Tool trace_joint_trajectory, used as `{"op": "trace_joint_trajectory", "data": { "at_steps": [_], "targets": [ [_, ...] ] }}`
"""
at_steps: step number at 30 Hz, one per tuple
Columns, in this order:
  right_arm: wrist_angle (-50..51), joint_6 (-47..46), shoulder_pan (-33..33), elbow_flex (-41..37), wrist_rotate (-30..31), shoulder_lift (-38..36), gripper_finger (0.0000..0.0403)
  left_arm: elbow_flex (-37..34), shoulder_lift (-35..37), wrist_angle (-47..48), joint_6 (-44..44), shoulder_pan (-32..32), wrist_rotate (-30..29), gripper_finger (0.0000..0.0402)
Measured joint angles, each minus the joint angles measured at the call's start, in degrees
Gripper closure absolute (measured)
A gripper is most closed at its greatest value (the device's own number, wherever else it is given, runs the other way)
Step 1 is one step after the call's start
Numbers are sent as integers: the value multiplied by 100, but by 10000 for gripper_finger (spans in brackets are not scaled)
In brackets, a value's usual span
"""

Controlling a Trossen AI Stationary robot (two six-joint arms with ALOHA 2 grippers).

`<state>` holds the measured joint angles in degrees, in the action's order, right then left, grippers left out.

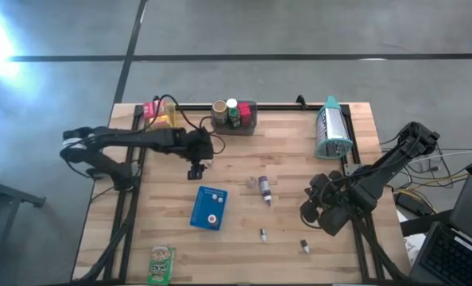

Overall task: Pick & Place Kitchen Items
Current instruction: Put the green food coloring bottle into the blue bin

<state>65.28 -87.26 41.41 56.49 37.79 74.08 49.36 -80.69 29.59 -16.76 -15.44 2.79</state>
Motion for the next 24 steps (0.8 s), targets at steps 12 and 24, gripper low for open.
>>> {"op": "trace_joint_trajectory", "data": {
  "at_steps": [12,24],
  "targets": [
    [2,23,-2,-11,16,0,394,0,-499,-180,-72,-308,121,156],
    [0,25,-2,-22,56,0,394,0,-706,-438,-91,-404,395,156]
  ]
}}
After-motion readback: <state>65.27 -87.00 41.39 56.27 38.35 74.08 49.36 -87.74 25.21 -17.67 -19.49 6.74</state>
